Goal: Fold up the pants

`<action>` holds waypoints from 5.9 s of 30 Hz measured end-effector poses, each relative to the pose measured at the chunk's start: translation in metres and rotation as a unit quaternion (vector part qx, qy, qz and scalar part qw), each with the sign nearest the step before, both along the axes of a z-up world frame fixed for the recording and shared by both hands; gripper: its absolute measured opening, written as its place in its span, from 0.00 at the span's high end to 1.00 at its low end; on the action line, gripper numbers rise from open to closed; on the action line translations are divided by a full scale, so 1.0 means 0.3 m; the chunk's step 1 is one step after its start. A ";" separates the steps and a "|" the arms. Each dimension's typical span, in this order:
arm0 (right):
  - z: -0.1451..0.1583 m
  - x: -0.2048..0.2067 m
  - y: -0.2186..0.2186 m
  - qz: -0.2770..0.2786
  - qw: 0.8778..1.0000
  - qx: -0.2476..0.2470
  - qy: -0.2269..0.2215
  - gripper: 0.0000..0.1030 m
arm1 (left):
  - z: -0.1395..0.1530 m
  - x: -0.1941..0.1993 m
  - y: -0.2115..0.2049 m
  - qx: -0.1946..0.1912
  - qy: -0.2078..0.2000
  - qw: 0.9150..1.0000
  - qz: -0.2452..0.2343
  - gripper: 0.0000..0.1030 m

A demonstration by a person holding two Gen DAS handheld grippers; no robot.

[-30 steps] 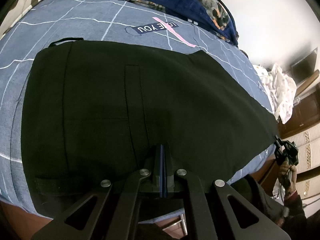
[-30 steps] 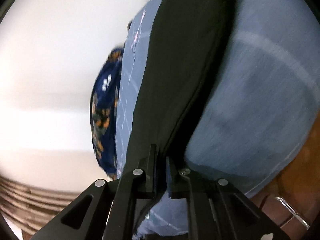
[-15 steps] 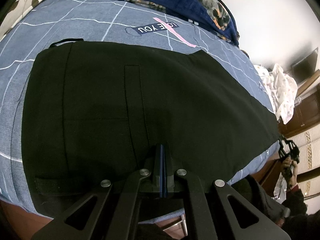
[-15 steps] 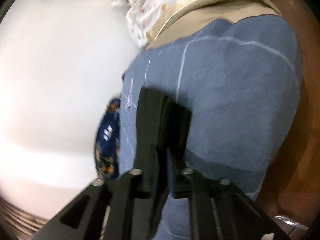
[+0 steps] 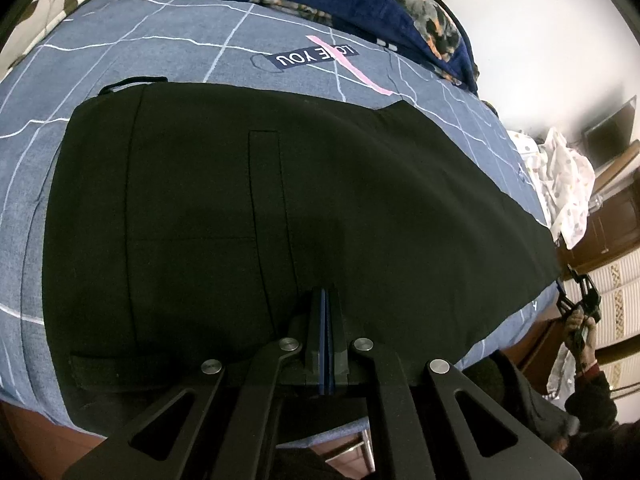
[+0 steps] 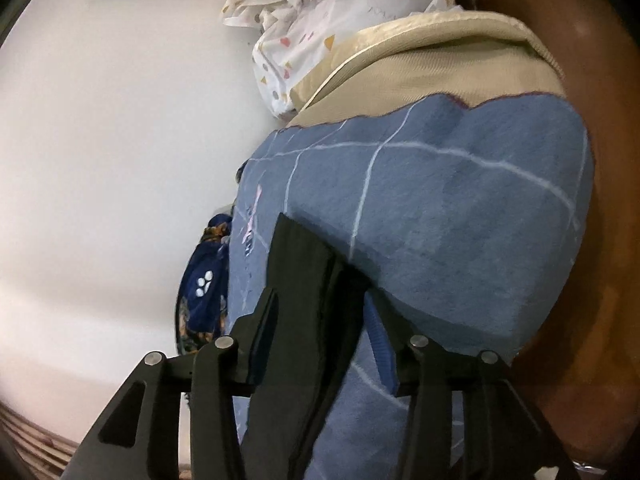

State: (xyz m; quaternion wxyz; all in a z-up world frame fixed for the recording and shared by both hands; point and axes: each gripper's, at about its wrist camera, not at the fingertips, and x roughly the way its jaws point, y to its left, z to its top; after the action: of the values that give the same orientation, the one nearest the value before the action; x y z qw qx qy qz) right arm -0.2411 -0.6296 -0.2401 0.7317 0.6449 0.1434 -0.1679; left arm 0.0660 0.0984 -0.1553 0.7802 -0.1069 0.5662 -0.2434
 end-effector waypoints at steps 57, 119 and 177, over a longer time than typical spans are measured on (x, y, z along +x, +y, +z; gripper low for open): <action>-0.104 -0.042 -0.008 0.006 0.997 0.063 -0.038 0.78 | 0.000 0.006 -0.006 0.002 0.003 1.000 0.006 0.98; -0.012 0.082 -0.008 0.042 0.999 0.023 -0.001 0.62 | -0.004 0.024 -0.013 -0.007 0.010 1.000 0.013 0.98; -0.005 -0.053 -0.033 -0.003 1.000 0.018 -0.016 0.42 | -0.022 0.038 -0.012 -0.006 0.010 1.000 0.006 0.98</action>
State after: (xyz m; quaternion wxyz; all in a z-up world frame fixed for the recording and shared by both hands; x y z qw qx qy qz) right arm -0.2571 -0.6397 -0.2416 0.7217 0.6608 0.1327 -0.1576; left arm 0.0775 0.0949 -0.1618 0.7755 -0.1172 0.5717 -0.2410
